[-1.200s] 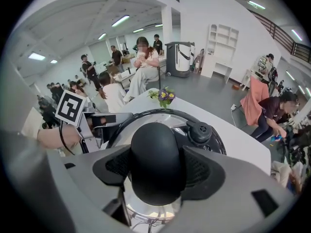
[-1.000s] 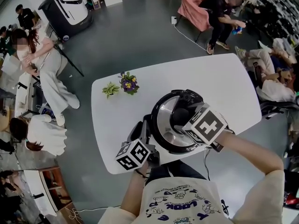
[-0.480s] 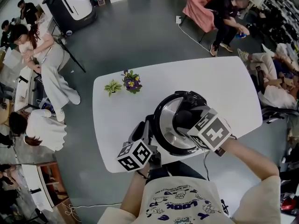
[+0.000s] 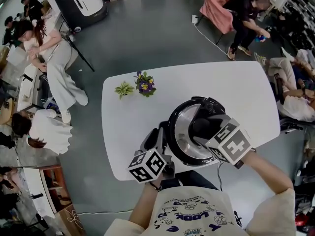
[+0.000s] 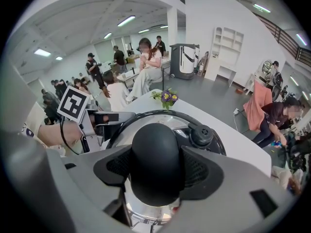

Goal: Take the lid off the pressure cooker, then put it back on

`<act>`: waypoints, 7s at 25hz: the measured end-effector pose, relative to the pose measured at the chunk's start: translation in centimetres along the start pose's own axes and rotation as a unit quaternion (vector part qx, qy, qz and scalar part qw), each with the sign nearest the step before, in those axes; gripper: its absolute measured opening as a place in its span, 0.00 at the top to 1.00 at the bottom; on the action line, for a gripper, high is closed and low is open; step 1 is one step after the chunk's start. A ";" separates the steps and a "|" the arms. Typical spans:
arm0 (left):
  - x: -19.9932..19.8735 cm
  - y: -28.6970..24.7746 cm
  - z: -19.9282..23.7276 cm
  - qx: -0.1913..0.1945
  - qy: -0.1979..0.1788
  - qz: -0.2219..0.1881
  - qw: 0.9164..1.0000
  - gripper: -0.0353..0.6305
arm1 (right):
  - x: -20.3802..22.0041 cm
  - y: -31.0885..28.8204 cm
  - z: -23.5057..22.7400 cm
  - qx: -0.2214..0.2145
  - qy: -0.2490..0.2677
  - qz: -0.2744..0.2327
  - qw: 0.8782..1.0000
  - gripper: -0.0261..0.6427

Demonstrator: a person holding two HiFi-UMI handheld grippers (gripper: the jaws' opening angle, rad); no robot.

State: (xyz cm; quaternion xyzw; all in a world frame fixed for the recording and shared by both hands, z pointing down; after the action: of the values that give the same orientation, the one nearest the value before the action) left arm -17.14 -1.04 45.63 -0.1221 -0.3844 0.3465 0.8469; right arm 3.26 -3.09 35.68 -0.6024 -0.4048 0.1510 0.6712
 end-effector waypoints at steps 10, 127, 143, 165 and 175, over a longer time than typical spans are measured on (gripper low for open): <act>-0.6 0.0 0.2 0.001 -0.008 -0.006 1.000 0.78 | -0.5 0.6 -0.1 0.007 0.012 -0.011 1.000 0.51; 6.3 -10.0 -20.6 -0.016 -0.218 -0.036 0.975 0.91 | 25.4 -9.5 -20.3 0.065 -0.154 0.030 0.986 0.52; 4.7 -6.9 -20.5 -0.010 -0.210 -0.063 0.976 0.91 | 26.0 -9.4 -19.7 0.022 -0.164 0.002 0.986 0.43; -0.7 -3.4 -25.7 0.018 -0.283 -0.178 0.942 0.90 | 17.2 12.6 -18.1 0.224 -0.169 -0.433 0.857 0.54; -2.5 -2.4 -28.0 0.032 -0.299 -0.223 0.927 0.90 | 16.3 17.2 -15.8 0.257 -0.188 -0.521 0.792 0.76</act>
State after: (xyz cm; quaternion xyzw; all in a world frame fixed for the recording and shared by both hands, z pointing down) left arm 3.49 -2.88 26.44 0.1030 -0.6261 0.1809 0.7515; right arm 29.81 1.24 26.34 -0.0655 -0.7216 -0.0126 0.6891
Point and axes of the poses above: the fingertips, and each gripper's own axes: y backward along the fingers, z to its left, x out of its underside, the point moved 9 cm from there along y, backward along the fingers, and after that the axes turned 5 degrees about z, right-handed, at the moved point
